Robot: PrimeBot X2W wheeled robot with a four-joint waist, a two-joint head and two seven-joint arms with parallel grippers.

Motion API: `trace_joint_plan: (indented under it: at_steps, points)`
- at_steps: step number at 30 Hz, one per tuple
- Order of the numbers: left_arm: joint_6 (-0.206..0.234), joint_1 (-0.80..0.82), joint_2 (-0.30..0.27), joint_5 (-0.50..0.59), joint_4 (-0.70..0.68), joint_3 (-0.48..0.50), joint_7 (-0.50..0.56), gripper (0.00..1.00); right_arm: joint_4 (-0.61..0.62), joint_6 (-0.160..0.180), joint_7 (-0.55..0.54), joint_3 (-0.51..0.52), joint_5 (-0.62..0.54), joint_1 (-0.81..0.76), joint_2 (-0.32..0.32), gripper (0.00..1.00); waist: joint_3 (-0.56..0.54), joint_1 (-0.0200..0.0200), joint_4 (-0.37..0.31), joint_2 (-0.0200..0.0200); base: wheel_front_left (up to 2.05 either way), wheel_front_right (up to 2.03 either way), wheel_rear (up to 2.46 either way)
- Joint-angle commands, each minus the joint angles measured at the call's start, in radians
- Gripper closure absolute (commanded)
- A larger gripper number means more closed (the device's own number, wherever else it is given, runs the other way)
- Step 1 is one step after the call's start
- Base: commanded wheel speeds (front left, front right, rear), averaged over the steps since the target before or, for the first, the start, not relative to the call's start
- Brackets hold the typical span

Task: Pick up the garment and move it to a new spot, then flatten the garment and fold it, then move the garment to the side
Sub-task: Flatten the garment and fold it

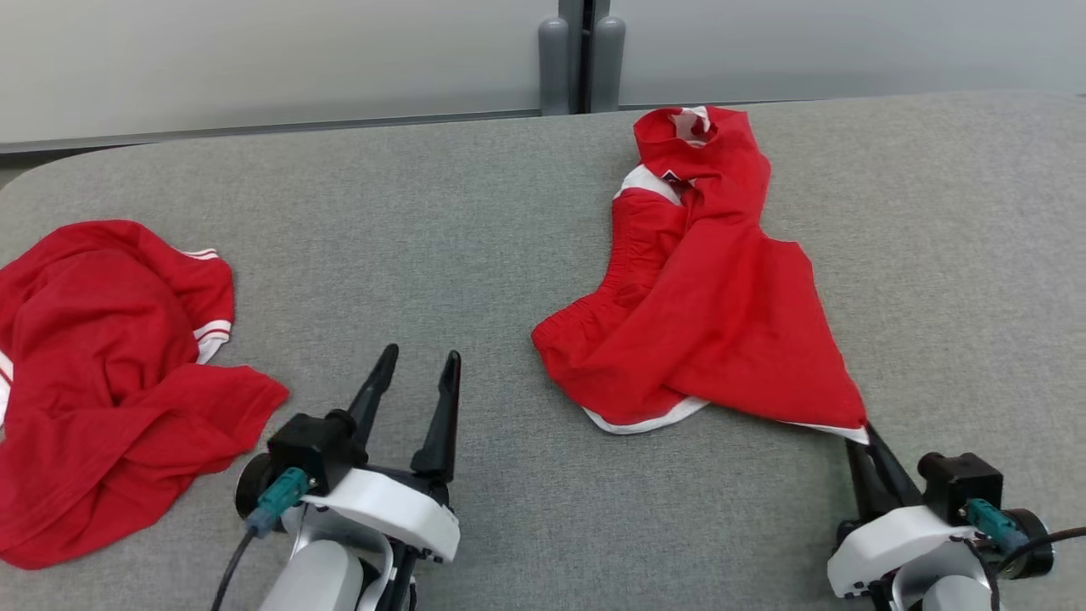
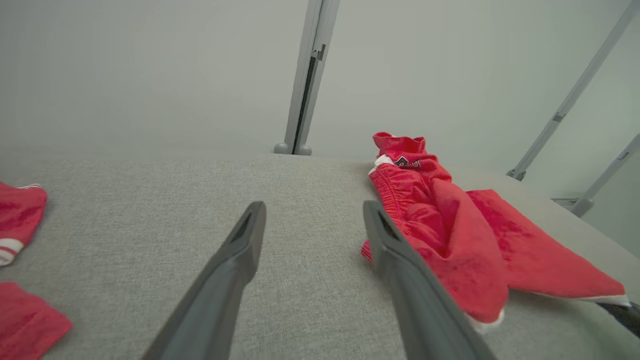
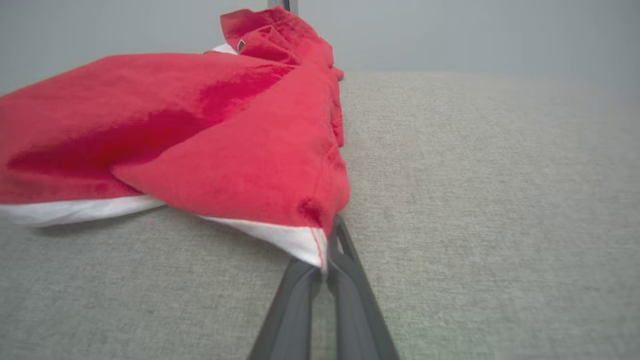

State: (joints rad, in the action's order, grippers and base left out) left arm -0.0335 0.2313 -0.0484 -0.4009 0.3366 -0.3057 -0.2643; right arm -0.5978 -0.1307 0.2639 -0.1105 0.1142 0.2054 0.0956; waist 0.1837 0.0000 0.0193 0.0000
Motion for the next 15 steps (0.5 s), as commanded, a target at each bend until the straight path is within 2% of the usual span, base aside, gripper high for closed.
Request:
trace_joint_plan:
  at_steps: [1, 7, 15]
  points:
    - [-0.006, 0.008, -0.003, 0.015, 0.014, -0.006, 0.000, 0.00, 0.005, 0.000, 0.001, 0.014, 0.007, 0.000, 0.007, 1.00, -0.004, 0.0000, -0.015, 0.0000, 0.00, 0.00, 0.00]
    - [-0.041, 0.050, -0.004, 0.116, 0.142, -0.079, 0.000, 0.00, 0.000, 0.000, 0.001, 0.095, 0.064, 0.032, 0.007, 1.00, 0.001, 0.0000, -0.064, 0.0000, 0.00, 0.00, 0.00]
    - [-0.079, 0.143, -0.005, 0.213, 0.279, -0.157, 0.000, 0.00, -0.089, 0.000, 0.001, 0.178, 0.103, 0.129, 0.022, 1.00, 0.046, 0.0000, -0.110, 0.0000, 0.00, 0.00, 0.00]
